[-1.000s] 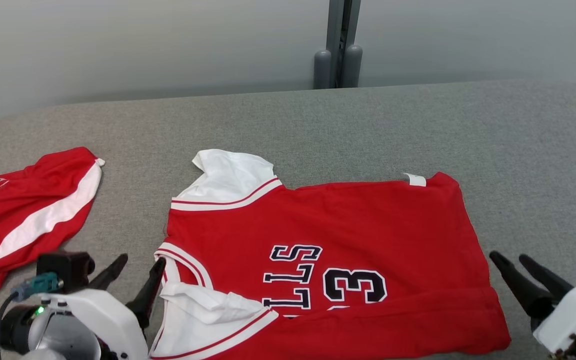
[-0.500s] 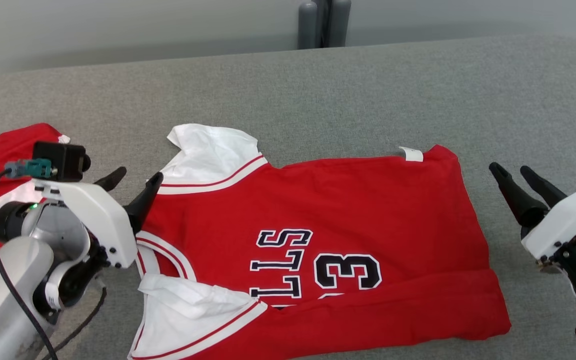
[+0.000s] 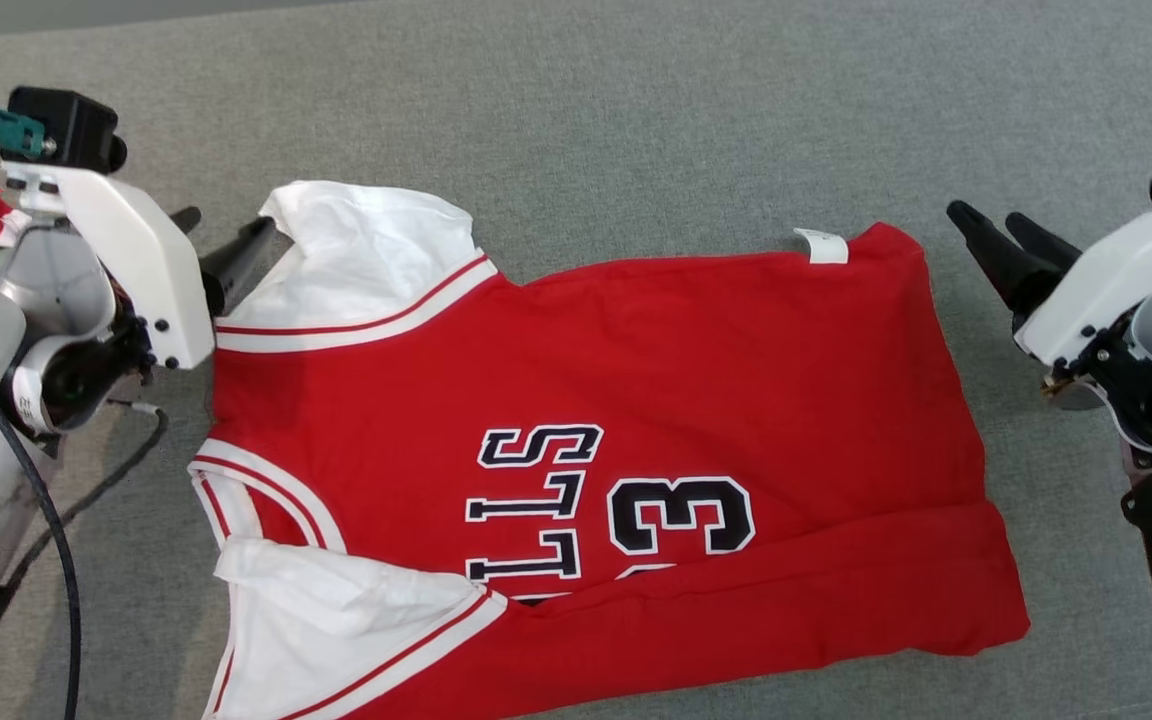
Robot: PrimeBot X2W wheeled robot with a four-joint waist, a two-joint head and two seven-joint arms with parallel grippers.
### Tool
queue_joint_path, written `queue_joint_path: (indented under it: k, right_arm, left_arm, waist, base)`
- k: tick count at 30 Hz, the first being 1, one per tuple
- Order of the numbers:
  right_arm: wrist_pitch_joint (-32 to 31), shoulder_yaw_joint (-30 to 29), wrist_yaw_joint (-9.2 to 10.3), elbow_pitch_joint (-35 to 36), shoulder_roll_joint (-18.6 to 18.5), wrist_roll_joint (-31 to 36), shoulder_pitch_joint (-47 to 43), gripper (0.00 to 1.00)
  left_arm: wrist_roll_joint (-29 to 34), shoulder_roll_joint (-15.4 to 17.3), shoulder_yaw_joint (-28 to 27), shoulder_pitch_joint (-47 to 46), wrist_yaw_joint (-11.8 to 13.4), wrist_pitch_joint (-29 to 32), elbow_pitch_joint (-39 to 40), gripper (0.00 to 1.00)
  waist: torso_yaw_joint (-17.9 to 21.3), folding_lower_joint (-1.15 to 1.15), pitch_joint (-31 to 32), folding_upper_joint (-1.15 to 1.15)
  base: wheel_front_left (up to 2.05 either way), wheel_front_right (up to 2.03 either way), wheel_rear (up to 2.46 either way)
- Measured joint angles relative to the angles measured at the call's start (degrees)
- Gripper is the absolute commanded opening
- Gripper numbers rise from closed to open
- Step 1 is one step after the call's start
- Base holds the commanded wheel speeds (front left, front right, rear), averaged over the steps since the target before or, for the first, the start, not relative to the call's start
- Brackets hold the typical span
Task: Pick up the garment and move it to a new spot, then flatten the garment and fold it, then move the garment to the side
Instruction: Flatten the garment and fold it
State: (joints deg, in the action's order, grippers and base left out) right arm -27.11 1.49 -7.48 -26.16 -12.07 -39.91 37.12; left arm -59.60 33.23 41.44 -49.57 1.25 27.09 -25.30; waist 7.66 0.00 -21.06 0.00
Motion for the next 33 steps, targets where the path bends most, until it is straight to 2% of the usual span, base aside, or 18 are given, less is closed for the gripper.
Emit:
queue_joint_path:
  k: [8,17,18,19,20,21,22,23,24,25,26,33]
  right_arm:
    - [0.0,6.5,0.00,-7.6,0.8,-3.6,8.0,1.00]
    - [0.2,13.6,0.00,-11.3,0.7,-7.8,10.8,1.00]
    - [0.2,14.2,0.00,-11.4,0.7,-8.3,10.8,0.97]
    - [0.2,14.6,0.00,-11.5,0.4,-8.8,10.8,0.62]
    - [0.2,15.2,0.00,-11.6,0.1,-9.3,10.9,0.51]
    - [0.2,15.2,0.00,-11.6,0.1,-9.3,10.9,0.32]
    - [0.2,15.8,0.00,-11.8,-0.2,-9.7,10.9,0.05]
    - [0.2,16.2,0.00,-11.9,-0.4,-10.1,10.9,0.00]
    - [0.2,16.7,0.00,-12.0,-0.6,-10.5,10.9,0.00]
    - [0.3,17.3,0.00,-12.1,-0.8,-10.9,10.8,0.00]
    - [0.5,17.7,0.00,-12.1,-0.9,-11.3,10.8,0.00]
    - [3.9,19.6,0.00,-13.0,-2.6,-13.6,10.8,0.00]
  left_arm:
    - [-1.7,-2.2,0.0,-7.5,-2.5,5.9,-8.1,1.00]
    - [-3.7,-3.6,0.3,-10.8,-4.7,10.2,-14.2,1.00]
    - [-4.1,-3.8,0.4,-11.0,-4.9,10.7,-14.4,1.00]
    - [-4.1,-3.9,0.4,-11.2,-5.2,10.9,-14.6,1.00]
    - [-4.3,-4.1,0.3,-11.4,-5.2,11.0,-14.8,1.00]
    - [-4.3,-4.1,0.3,-11.4,-5.2,11.0,-14.8,0.90]
    - [-4.6,-4.4,0.3,-11.5,-5.3,11.0,-15.0,0.56]
    - [-4.6,-4.6,0.2,-11.6,-5.7,10.8,-15.1,0.42]
    - [-4.7,-4.9,0.2,-11.7,-5.8,10.5,-15.1,0.33]
    - [-4.8,-5.1,0.1,-11.7,-5.8,10.4,-15.2,0.03]
    - [-5.0,-5.2,0.1,-11.7,-6.2,10.2,-15.4,0.00]
    - [-5.5,-5.5,0.1,-11.7,-7.4,8.8,-15.1,0.00]
  waist:
    - [1.8,0.00,-4.9,0.00]
    - [3.7,0.00,-6.7,0.00]
    - [3.7,0.00,-6.6,0.00]
    - [3.6,0.00,-6.5,0.00]
    - [3.6,0.00,-6.5,0.00]
    - [3.6,0.00,-6.5,0.00]
    - [3.5,0.00,-6.4,0.00]
    - [3.4,0.00,-6.3,0.00]
    - [3.3,0.00,-6.1,0.00]
    - [3.2,0.00,-6.0,0.00]
    - [3.1,0.00,-5.9,0.00]
    - [2.4,0.00,-4.5,0.00]
  base:
    - [0.00,0.00,0.00]
    - [0.00,0.00,0.00]
    - [0.00,0.00,0.00]
    - [0.00,0.00,0.00]
    - [0.00,0.00,0.00]
    - [0.00,0.00,0.00]
    - [0.00,0.00,0.00]
    - [0.00,0.00,0.00]
    - [0.00,0.00,0.00]
    - [0.00,0.00,0.00]
    - [0.00,0.00,0.00]
    - [0.00,0.00,0.00]
